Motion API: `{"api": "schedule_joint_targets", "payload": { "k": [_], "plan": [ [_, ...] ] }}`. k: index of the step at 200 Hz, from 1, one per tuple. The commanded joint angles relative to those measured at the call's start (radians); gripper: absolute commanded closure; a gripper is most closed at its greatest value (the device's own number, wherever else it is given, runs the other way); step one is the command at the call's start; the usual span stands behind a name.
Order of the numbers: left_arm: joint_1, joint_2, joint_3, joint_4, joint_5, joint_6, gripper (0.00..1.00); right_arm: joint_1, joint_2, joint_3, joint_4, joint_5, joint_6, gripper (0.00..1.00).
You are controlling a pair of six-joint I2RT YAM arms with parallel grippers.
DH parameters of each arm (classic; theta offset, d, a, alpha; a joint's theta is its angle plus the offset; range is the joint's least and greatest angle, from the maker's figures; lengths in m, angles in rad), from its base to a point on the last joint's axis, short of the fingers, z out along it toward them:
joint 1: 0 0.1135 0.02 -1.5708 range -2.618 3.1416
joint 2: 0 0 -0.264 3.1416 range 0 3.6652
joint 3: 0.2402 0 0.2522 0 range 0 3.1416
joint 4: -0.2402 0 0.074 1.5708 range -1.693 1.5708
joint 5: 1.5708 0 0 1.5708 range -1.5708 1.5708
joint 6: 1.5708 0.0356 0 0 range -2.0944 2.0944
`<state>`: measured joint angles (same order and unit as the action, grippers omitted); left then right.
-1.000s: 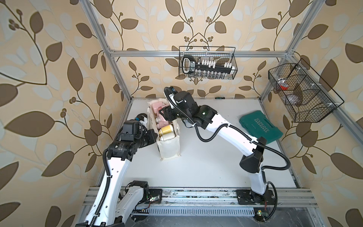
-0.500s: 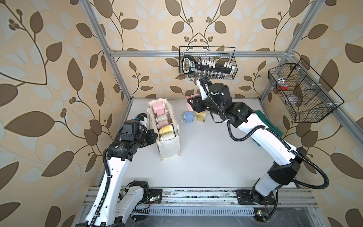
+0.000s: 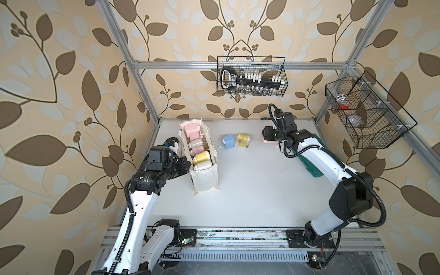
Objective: Take out the pencil sharpeners from the tote bags
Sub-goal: Place the pencil sharpener at the center of the board.
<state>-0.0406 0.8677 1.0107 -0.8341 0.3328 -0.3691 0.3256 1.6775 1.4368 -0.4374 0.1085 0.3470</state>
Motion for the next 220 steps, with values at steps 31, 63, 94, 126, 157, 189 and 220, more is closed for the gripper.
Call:
{"api": "schedule_joint_targets", "payload": {
  "k": [31, 63, 94, 126, 157, 189, 220],
  "plan": [
    [-0.007, 0.002, -0.011, -0.043, -0.021, 0.022, 1.00, -0.020, 0.290, 0.164, 0.000, -0.002, 0.008, 0.41],
    [-0.007, -0.003, -0.012, -0.045, -0.021, 0.022, 1.00, -0.031, 0.413, 0.271, -0.033, -0.015, -0.004, 0.41],
    [-0.007, -0.002, -0.014, -0.045, -0.020, 0.022, 1.00, -0.044, 0.495, 0.348, -0.070, -0.030, -0.001, 0.40],
    [-0.007, -0.007, -0.013, -0.046, -0.021, 0.022, 1.00, -0.055, 0.557, 0.402, -0.097, -0.029, -0.009, 0.38],
    [-0.007, -0.002, -0.016, -0.043, -0.015, 0.021, 1.00, -0.065, 0.602, 0.430, -0.118, -0.031, -0.011, 0.36],
    [-0.007, -0.003, -0.015, -0.043, -0.015, 0.018, 1.00, -0.066, 0.613, 0.432, -0.124, -0.040, -0.010, 0.30],
    [-0.007, -0.004, -0.012, -0.048, -0.013, 0.021, 1.00, -0.066, 0.607, 0.449, -0.143, -0.049, -0.010, 0.15]
  ]
}}
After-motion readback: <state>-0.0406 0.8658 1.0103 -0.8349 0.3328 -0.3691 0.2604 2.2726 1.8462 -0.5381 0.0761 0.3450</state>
